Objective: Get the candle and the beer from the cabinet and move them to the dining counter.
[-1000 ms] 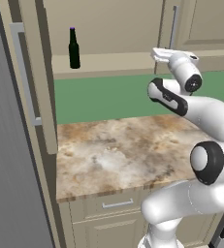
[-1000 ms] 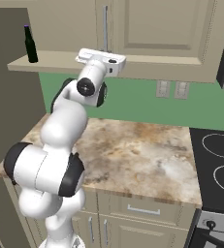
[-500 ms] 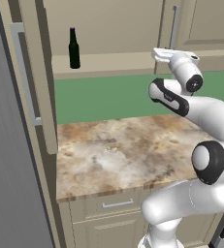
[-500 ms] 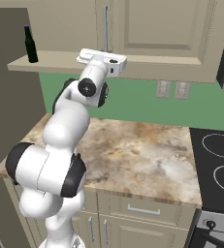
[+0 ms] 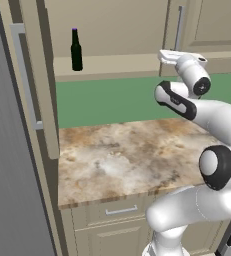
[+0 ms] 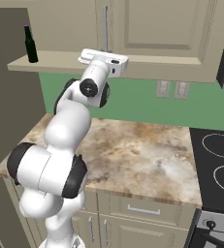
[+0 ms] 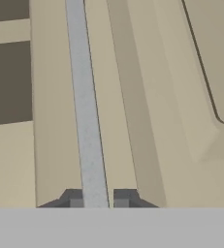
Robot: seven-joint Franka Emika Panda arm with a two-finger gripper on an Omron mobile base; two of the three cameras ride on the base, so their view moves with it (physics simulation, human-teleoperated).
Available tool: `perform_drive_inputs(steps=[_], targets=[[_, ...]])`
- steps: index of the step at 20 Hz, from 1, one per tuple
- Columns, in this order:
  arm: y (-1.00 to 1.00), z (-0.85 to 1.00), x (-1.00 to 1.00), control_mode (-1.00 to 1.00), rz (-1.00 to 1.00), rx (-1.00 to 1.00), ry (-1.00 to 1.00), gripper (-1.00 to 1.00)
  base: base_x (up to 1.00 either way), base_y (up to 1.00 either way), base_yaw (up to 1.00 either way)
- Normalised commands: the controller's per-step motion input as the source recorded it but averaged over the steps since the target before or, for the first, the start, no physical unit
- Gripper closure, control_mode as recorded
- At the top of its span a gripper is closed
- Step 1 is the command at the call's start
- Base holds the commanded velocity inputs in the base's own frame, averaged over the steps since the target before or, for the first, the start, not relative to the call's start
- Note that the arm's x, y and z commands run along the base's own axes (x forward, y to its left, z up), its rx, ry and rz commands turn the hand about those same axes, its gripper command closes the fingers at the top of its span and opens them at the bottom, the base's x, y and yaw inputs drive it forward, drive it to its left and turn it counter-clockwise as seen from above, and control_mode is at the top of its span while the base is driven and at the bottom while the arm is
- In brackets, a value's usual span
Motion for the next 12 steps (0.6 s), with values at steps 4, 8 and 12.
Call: perform_drive_inputs(steps=[4,8,12], targets=[[-0.36,0.05,-0.13,-1.0,-0.04,0.0,0.0,1.0,0.0,0.0,0.0],[-0.4,0.03,-0.25,-1.0,-0.04,0.0,0.0,1.0,0.0,0.0,0.0],[-0.44,0.04,-0.32,-1.0,-0.04,0.0,0.0,1.0,0.0,0.0,0.0]])
